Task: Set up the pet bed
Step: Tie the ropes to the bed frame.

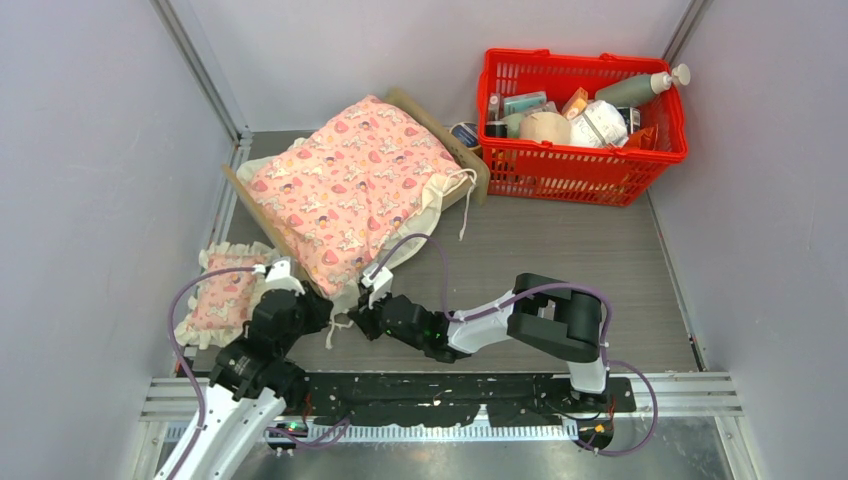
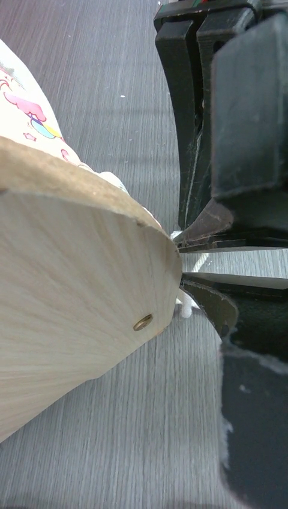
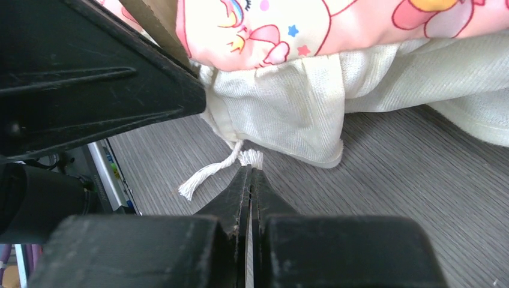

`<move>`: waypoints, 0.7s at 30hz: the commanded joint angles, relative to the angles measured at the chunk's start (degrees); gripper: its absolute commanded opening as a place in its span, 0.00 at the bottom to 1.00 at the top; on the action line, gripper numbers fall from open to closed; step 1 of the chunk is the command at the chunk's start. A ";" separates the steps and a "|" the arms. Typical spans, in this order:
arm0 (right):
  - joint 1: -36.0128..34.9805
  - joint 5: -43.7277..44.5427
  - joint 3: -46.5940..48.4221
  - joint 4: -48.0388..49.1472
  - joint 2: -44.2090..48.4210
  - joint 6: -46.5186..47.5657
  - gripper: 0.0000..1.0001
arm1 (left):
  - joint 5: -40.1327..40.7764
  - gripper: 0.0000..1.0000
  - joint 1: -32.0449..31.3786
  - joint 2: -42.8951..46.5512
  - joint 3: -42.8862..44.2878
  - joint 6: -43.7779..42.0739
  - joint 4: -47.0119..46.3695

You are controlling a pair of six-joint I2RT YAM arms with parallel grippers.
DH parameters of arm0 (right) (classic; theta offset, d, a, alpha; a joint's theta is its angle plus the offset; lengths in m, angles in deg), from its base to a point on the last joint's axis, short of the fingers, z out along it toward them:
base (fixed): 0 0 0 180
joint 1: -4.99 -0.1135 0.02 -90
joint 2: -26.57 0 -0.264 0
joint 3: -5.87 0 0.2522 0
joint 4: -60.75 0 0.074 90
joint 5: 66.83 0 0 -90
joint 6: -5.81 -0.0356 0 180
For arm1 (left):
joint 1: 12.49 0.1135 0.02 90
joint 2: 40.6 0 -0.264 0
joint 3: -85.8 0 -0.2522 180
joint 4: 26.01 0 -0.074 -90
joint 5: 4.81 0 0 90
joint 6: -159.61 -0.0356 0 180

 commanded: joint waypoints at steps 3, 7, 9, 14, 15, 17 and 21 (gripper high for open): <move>0.32 -1.98 -0.08 6.45 3.18 0.83 0.05 | 1.73 0.20 -1.09 -2.25 2.08 -1.37 -3.55; 0.32 -2.70 -0.10 7.44 2.95 0.83 0.05 | 2.15 0.21 -1.61 -3.17 2.00 -1.79 -3.97; 0.31 -3.07 -0.32 7.95 2.97 0.85 0.05 | 2.32 0.21 -1.74 -3.36 1.65 -1.97 -4.45; 0.50 -4.18 -1.11 11.72 2.00 1.68 0.05 | 2.64 0.00 -2.09 -3.79 1.95 -2.40 -5.20; 0.89 -4.87 -1.10 13.38 1.62 1.76 0.05 | 2.71 0.00 -2.18 -3.45 2.32 -2.46 -5.14; 1.83 -6.03 -1.19 15.83 0.32 0.91 0.05 | 3.05 0.00 -2.28 -2.68 2.85 -1.84 -4.48; 2.67 -7.90 -0.68 18.58 -1.40 0.93 0.05 | 1.96 0.00 -2.28 -0.82 2.62 0.26 -4.00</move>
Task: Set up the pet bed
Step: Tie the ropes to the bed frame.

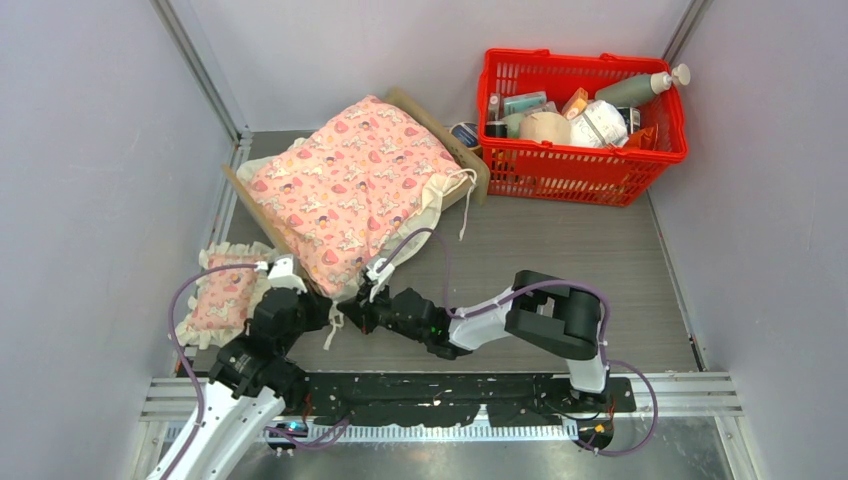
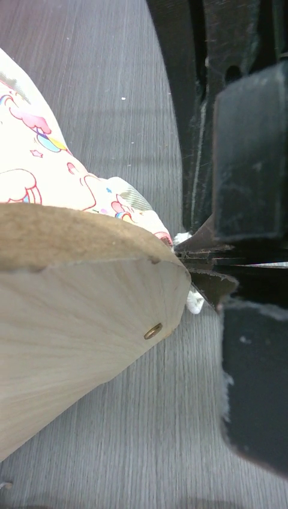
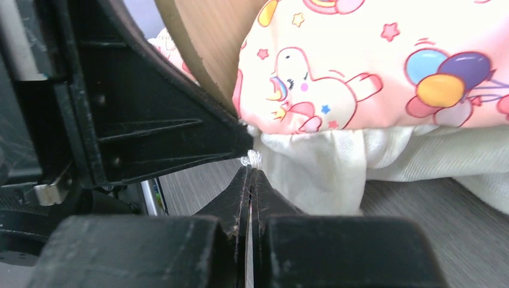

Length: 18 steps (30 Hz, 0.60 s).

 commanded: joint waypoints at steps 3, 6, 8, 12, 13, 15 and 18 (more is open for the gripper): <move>1.19 -2.69 0.82 7.47 -1.91 0.79 0.05 | -0.78 0.00 -0.24 2.88 2.08 3.14 -1.31; 1.25 -2.54 1.05 7.00 -2.17 0.53 0.05 | -1.15 0.00 -0.23 4.26 2.02 4.30 0.02; 1.25 -2.66 1.44 6.38 -2.49 0.35 0.05 | -1.30 0.00 -0.22 5.33 1.79 4.77 0.28; 1.25 -3.18 2.14 6.67 -3.57 0.03 0.05 | -1.79 0.00 -0.25 6.44 1.96 4.95 0.93; 1.25 -3.62 2.48 6.92 -3.87 0.00 0.05 | -1.95 0.00 -0.25 6.51 2.18 4.97 1.25; 1.25 -4.39 3.16 7.51 -4.61 -0.01 0.05 | -2.10 0.00 -0.25 6.54 2.51 5.03 1.94; 1.25 -5.29 4.25 8.55 -5.56 0.16 0.05 | -1.19 0.00 -0.24 6.87 2.82 5.12 2.57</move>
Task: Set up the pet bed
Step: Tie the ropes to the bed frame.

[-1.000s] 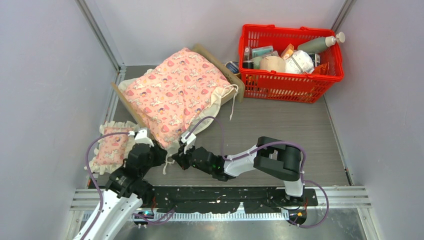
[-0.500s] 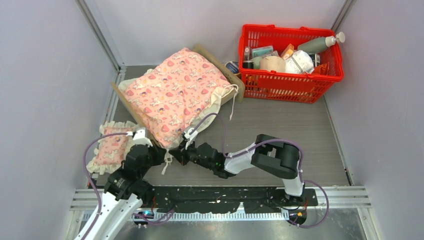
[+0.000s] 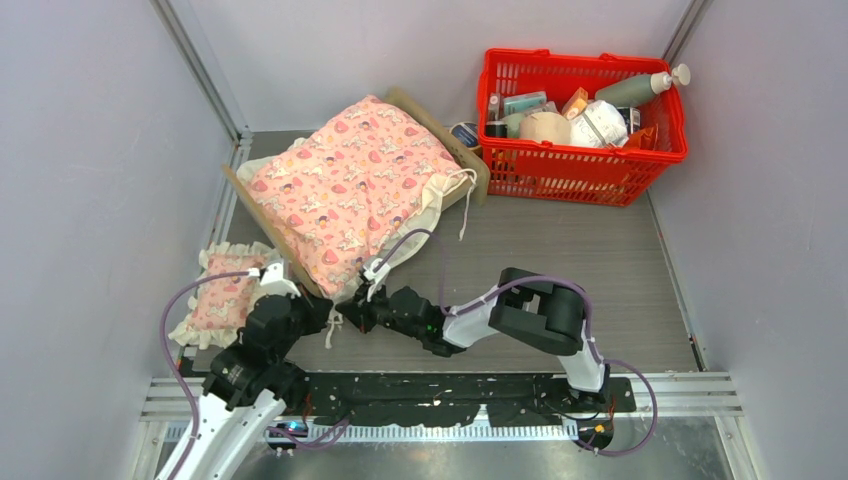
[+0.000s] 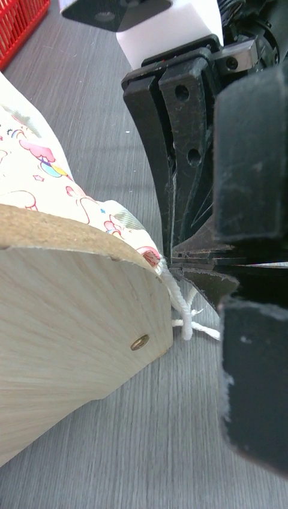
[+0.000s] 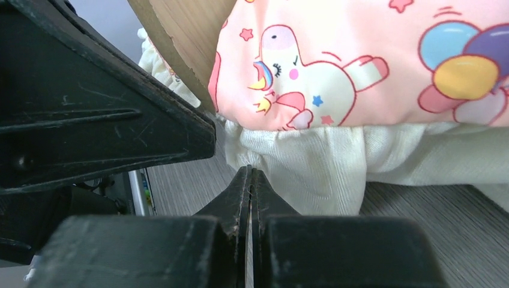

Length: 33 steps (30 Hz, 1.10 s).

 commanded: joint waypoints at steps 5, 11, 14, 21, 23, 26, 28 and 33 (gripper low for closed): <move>-0.07 -1.23 5.29 3.09 -1.81 0.48 0.05 | 3.69 0.08 -0.20 -0.69 2.99 -1.11 0.85; -0.11 -0.58 4.67 2.98 -1.68 0.18 0.05 | 5.89 0.22 -0.20 -4.59 2.67 -4.62 0.03; 0.02 0.51 4.03 1.40 -1.10 -0.40 0.05 | 6.26 0.27 -0.33 -5.69 2.35 -5.78 -1.44; 0.07 4.27 -0.42 0.23 0.01 -4.53 0.05 | 7.80 0.31 -1.56 -9.23 2.58 -8.26 -4.59; 0.09 4.68 -1.10 0.29 0.30 -4.65 0.05 | 8.69 0.31 -2.32 -10.63 2.72 -8.27 -5.22; 0.07 5.05 -1.94 0.87 0.64 -4.75 0.05 | 11.29 0.30 -3.90 -12.50 3.36 -8.67 -6.17; 0.09 5.02 -2.00 1.02 0.62 -4.82 0.05 | 13.46 0.30 -5.51 -13.42 3.93 -9.04 -6.65; 0.07 4.81 -2.81 1.84 0.95 -4.91 0.05 | 18.06 0.30 -8.64 -15.13 3.45 -8.66 -7.26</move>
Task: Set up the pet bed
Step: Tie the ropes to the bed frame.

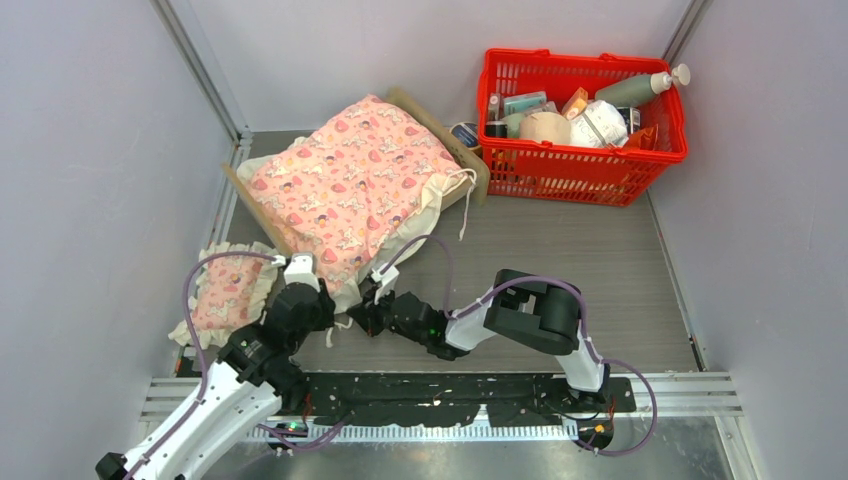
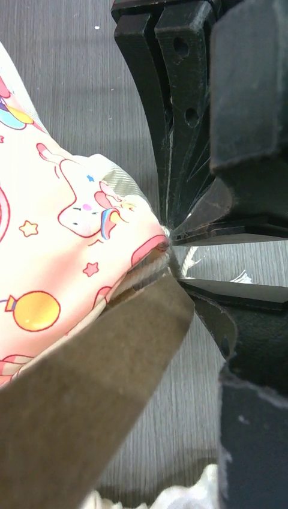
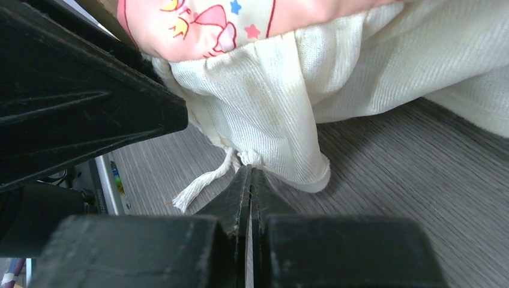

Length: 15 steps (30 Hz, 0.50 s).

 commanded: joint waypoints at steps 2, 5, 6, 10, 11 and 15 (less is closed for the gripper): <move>0.11 0.96 -1.19 3.77 3.00 -0.45 0.05 | 8.19 0.30 -1.50 -2.47 1.64 -0.89 -6.31; 0.14 0.81 -1.42 4.16 3.11 -0.15 0.05 | 9.16 0.29 -1.88 -4.61 2.34 -1.06 -6.82; 0.14 0.77 -1.51 4.33 3.16 -0.10 0.05 | 9.64 0.28 -2.06 -5.19 2.59 -1.19 -7.04; 0.22 0.81 -1.54 4.55 3.24 0.27 0.05 | 10.15 0.10 -2.67 -5.93 3.09 -1.88 -8.02; 0.22 0.66 -1.51 4.83 3.32 0.52 0.05 | 10.10 0.02 -2.81 -5.61 3.17 -1.85 -8.01; 0.22 -1.19 -1.25 7.05 3.57 2.05 0.05 | 9.34 0.00 -3.18 -3.02 3.90 0.12 -5.47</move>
